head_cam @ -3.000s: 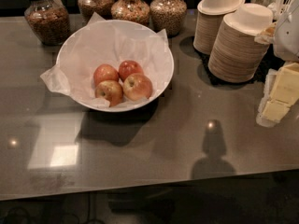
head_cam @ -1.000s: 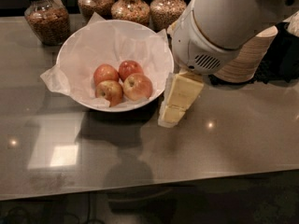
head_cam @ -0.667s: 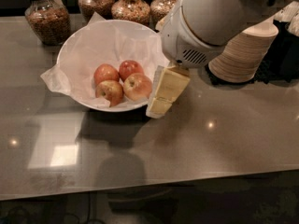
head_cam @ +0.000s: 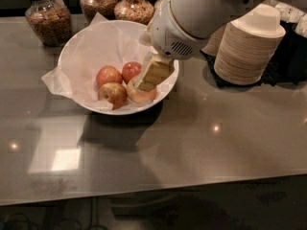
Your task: Pick apple from white bowl
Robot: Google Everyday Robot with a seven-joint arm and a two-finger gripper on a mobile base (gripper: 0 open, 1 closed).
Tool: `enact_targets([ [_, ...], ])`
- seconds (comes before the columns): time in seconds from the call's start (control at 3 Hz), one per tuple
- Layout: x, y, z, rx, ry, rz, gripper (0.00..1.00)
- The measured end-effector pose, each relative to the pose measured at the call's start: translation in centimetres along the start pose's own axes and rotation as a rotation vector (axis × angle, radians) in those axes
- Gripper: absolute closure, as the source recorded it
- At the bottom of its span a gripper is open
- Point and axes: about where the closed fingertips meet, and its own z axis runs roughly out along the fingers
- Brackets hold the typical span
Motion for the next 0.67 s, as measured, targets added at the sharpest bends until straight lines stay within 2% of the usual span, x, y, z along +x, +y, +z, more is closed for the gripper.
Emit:
enact_targets([
  [0.67,1.1,-1.1,3.0,-0.037,-0.029,0.018,0.26],
])
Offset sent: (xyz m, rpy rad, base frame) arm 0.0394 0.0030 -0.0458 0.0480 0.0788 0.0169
